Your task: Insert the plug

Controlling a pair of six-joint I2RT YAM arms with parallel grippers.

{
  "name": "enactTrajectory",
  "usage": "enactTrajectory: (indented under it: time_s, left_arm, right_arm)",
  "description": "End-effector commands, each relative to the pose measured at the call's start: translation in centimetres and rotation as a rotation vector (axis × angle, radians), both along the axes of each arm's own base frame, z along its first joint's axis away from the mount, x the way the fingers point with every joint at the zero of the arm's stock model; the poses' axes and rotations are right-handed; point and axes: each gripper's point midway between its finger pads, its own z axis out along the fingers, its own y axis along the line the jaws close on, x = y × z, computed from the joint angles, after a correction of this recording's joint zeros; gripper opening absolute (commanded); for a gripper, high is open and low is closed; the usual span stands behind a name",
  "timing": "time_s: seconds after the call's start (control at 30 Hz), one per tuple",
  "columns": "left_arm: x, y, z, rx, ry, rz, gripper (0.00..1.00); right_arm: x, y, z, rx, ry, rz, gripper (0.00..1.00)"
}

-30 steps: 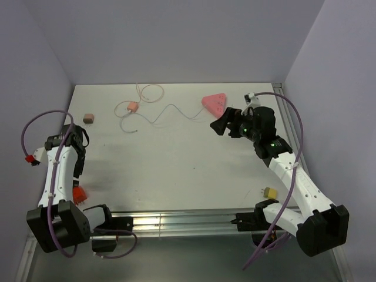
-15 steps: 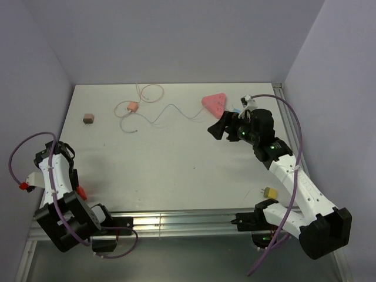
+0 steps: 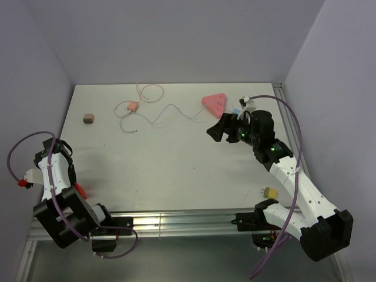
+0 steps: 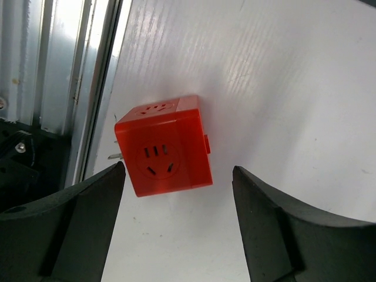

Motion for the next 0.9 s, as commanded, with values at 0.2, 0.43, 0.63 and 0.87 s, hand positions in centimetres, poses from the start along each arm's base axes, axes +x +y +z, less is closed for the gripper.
enactTrajectory:
  time_s: [0.2, 0.43, 0.63, 0.87]
  left_arm:
    - [-0.4, -0.1, -1.9, -0.014, 0.018, 0.021, 0.79]
    - [-1.0, -0.8, -3.9, -0.070, 0.071, 0.029, 0.74]
    - [0.6, -0.5, -4.6, -0.088, 0.050, -0.067, 0.22]
    - [2.9, -0.1, -4.8, -0.076, 0.018, -0.227, 0.00]
  right_arm:
    - [-0.1, 0.4, 0.7, -0.003, -0.033, -0.002, 1.00]
    - [2.0, -3.2, -1.4, -0.103, 0.124, -0.268, 1.00]
    - [2.1, -7.0, -3.4, -0.168, 0.313, -0.485, 1.00]
    - [1.0, -11.7, -3.7, -0.054, 0.318, -0.629, 0.98]
